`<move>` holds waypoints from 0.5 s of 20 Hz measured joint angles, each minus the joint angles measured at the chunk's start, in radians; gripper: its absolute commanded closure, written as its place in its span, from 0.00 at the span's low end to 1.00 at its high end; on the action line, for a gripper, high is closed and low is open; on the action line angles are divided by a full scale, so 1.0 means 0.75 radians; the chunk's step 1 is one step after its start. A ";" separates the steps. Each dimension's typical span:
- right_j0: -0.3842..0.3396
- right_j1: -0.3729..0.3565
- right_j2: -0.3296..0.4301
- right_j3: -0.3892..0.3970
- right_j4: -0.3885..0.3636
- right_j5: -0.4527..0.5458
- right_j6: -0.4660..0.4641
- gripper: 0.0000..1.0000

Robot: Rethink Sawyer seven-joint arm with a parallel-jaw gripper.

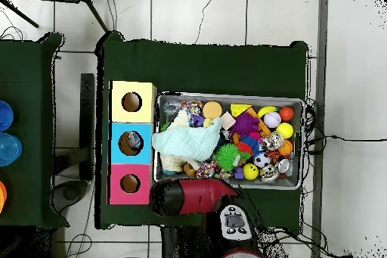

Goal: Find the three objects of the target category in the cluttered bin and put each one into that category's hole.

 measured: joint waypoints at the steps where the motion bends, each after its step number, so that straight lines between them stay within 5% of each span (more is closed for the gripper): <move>1: -0.001 -0.001 0.000 -0.001 0.000 0.002 0.000 0.00; 10: 0.004 -0.012 0.002 -0.033 0.000 0.003 0.000 0.00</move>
